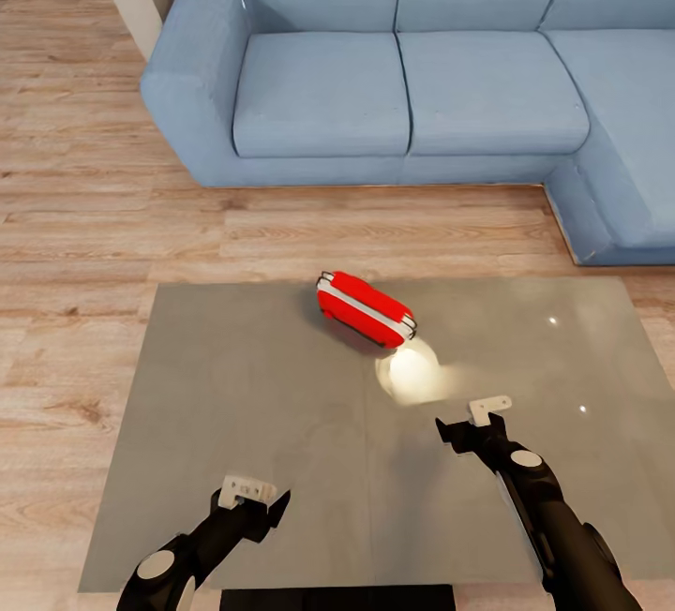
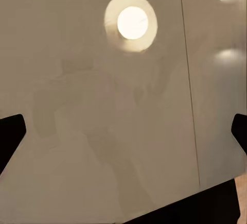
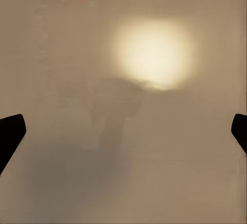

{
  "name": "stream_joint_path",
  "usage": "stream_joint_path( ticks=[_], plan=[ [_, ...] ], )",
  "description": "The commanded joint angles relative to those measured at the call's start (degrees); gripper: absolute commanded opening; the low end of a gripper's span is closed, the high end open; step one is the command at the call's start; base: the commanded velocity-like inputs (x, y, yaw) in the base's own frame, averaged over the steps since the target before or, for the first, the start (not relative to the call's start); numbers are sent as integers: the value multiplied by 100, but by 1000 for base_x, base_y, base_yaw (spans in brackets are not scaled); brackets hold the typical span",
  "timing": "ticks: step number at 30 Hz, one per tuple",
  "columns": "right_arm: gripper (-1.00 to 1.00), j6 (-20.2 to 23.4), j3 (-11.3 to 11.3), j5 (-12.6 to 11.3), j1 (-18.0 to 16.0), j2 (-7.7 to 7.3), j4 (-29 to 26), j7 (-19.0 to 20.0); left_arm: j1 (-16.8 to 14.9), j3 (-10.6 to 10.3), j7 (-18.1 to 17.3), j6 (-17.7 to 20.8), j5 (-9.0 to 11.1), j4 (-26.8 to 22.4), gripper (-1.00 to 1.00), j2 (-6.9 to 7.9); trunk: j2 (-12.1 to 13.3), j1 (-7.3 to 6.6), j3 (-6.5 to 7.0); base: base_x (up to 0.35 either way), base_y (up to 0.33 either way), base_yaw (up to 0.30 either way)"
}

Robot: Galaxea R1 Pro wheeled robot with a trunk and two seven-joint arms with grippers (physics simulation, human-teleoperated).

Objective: Turn on the radio receiver that's on the table in the living room.

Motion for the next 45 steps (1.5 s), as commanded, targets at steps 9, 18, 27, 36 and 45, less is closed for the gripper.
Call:
stream_joint_path(
  ticks=[9,18,27,36,45],
  plan=[
    [100,-4,0,0,0,-2,2,8,0,0,-3,-21,0,1,100,0,0,0,0,222,0,0],
    [100,1,0,0,0,-14,9,24,0,0,4,-27,0,0,100,-2,0,0,0,13,0,0],
    [100,14,-1,33,-3,0,57,-39,0,0,-2,-27,0,4,100,1,0,0,0,0,0,0],
    [100,570,16,55,-448,-53,-281,0,0,0,-3,-27,-8,22,100,1,0,0,0,0,0,0],
    [100,1478,143,30,-1335,-47,-238,48,0,0,-3,-35,-5,28,100,1,0,0,0,0,0,0]
  ],
)
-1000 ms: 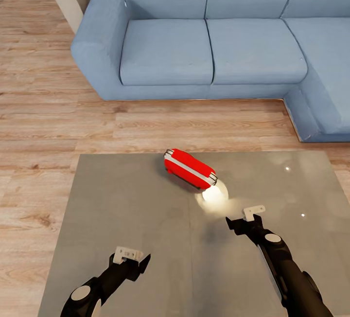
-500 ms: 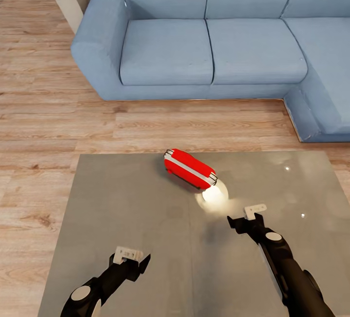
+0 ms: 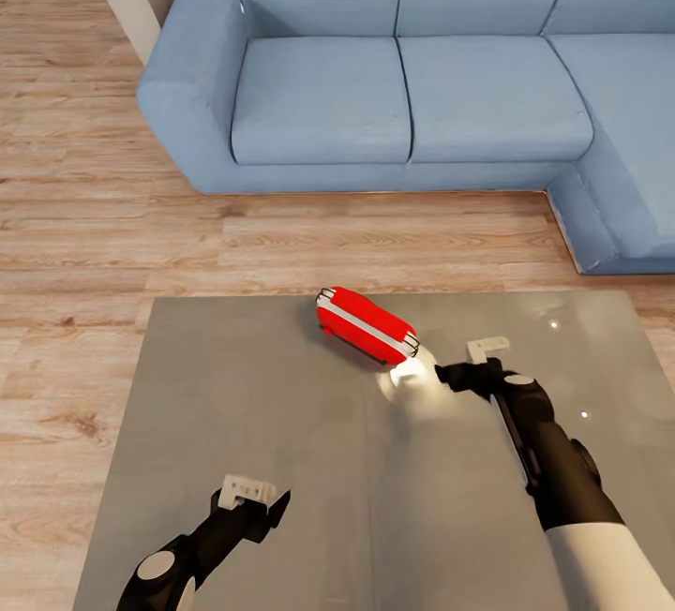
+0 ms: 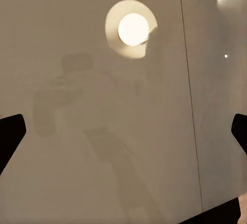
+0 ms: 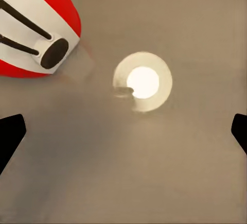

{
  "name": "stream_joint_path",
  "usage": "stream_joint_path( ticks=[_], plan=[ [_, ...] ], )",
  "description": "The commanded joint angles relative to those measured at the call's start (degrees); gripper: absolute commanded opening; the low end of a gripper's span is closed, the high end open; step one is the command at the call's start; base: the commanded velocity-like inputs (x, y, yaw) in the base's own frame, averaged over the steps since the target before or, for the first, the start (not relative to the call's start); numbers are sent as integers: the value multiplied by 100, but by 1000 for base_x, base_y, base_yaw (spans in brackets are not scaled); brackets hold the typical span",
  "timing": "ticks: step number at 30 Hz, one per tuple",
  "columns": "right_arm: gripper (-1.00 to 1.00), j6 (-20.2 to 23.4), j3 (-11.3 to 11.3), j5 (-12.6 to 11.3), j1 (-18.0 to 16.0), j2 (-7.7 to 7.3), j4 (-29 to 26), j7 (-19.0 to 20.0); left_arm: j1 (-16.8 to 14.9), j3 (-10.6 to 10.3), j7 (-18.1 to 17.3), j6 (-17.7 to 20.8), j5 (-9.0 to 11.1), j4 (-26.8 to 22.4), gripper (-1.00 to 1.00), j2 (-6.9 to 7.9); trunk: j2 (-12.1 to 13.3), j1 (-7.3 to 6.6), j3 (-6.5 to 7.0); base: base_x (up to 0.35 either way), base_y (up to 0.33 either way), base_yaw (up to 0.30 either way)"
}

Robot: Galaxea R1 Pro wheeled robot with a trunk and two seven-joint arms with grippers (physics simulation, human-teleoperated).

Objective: Turn on the radio receiver that's on the table in the living room.

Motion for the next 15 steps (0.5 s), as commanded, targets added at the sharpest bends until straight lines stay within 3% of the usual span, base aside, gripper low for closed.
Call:
stream_joint_path(
  ticks=[1,9,15],
  plan=[
    [100,157,102,7,-85,3,-9,1,0,0,0,0,-1,1,100,0,0,0,0,0,0,0],
    [100,279,270,26,-167,24,-75,1,0,0,0,0,-4,3,100,0,0,0,0,0,0,0],
    [100,275,651,136,-172,33,-101,-41,0,0,0,0,1,3,100,-2,0,0,0,0,0,0]
  ],
)
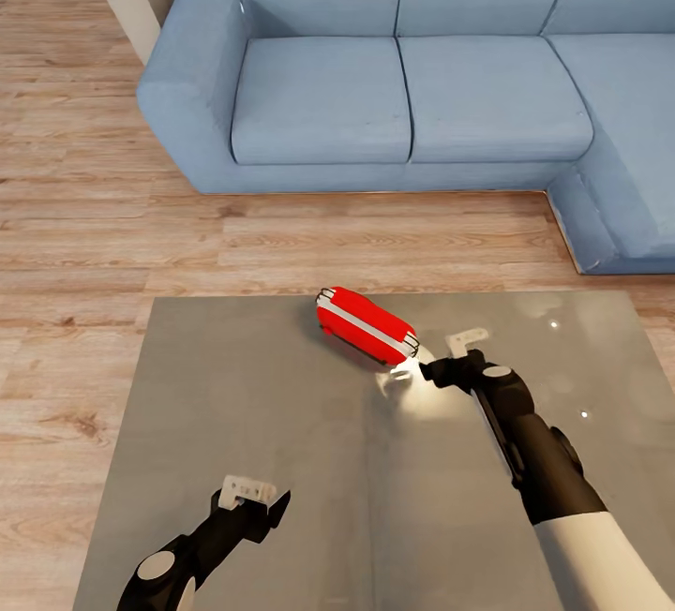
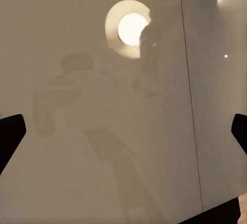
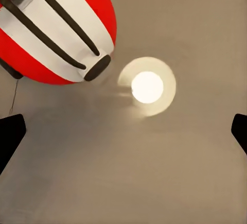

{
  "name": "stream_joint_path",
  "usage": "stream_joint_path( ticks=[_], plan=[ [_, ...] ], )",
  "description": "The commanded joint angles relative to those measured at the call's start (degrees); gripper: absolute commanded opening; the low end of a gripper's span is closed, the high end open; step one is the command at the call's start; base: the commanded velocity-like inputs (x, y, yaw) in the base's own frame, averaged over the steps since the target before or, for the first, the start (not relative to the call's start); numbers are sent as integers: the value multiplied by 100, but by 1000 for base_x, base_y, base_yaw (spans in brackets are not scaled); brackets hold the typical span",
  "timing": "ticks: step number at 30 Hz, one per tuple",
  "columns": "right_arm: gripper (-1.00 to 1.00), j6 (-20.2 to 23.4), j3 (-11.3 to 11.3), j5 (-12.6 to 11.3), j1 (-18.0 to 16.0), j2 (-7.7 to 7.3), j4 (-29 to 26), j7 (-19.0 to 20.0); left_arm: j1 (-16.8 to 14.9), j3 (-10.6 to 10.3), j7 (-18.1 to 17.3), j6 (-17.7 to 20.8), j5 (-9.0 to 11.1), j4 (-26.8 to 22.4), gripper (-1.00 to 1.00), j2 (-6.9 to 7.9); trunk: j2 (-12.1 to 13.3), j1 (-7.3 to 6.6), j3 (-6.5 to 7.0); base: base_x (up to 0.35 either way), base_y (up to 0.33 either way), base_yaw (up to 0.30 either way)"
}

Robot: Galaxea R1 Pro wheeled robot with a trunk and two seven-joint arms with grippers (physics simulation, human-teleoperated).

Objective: Turn on the radio receiver that's on the table in the living room.

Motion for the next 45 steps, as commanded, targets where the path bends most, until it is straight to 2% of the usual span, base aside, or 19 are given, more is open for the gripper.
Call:
stream_joint_path(
  ticks=[1,8,11,14,22,33,45],
  plan=[
    [100,2,17,11,0,3,-13,-1,0,0,0,0,1,0,100,-1,0,0,0,0,0,0],
    [100,52,85,40,-2,11,-161,4,0,0,0,0,4,-1,100,-7,0,0,0,0,0,0],
    [100,73,165,22,29,31,-63,65,-9,32,39,43,39,-98,100,81,0,0,0,0,0,0],
    [100,72,166,23,29,31,17,65,-9,31,40,43,37,-194,100,81,0,0,0,0,0,0],
    [100,120,197,51,288,-23,276,81,-12,62,11,-53,47,-339,100,72,0,0,0,0,0,0],
    [100,132,210,60,634,-37,173,82,-10,70,9,-53,48,-335,100,72,0,0,0,0,0,0],
    [100,255,227,119,635,-46,-218,82,-11,70,21,-53,48,-335,100,72,0,0,-2,0,0,0]
  ],
)
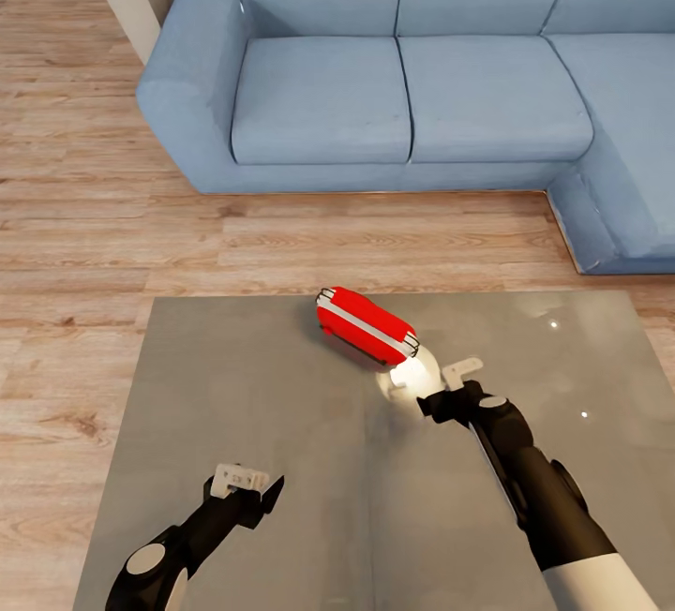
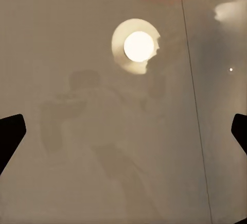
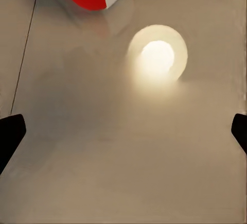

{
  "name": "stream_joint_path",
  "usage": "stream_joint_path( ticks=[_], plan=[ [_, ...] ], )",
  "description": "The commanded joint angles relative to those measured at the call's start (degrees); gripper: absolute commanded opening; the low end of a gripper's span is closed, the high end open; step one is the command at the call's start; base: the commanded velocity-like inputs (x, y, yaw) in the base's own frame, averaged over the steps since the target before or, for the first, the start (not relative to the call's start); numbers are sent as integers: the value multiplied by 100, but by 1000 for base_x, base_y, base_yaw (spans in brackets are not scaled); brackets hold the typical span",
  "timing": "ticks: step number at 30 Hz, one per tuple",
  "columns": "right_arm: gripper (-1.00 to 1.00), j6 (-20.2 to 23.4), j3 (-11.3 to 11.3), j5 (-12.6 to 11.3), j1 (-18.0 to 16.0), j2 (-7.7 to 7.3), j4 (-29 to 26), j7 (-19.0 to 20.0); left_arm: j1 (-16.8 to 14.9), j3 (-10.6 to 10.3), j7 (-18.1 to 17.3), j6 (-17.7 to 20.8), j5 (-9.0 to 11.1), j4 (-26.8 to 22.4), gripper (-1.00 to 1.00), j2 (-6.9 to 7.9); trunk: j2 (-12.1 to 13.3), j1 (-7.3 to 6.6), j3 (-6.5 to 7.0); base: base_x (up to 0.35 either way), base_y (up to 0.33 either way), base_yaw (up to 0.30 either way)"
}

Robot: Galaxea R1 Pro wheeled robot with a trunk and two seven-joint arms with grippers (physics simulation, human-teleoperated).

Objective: Turn on the radio receiver that's on the table in the living room.

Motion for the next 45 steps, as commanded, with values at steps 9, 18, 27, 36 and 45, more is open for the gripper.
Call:
stream_joint_path(
  ticks=[9,18,27,36,45],
  plan=[
    [100,704,38,18,0,-11,-670,-8,0,-1,2,-5,0,0,100,-8,0,0,-67,0,0,0],
    [100,737,33,22,0,-11,-691,-17,0,0,-4,-9,0,0,100,-9,0,0,-151,0,0,0],
    [100,733,27,29,0,-19,-694,-26,2,0,-4,-9,0,0,100,-4,0,0,-235,0,0,0],
    [100,730,38,44,0,-20,-714,-9,0,-1,-4,-9,0,0,100,-1,0,0,-294,0,0,0],
    [100,736,36,45,0,-28,-873,0,2,0,-4,-9,0,0,100,0,0,0,-302,0,0,72]
  ],
)
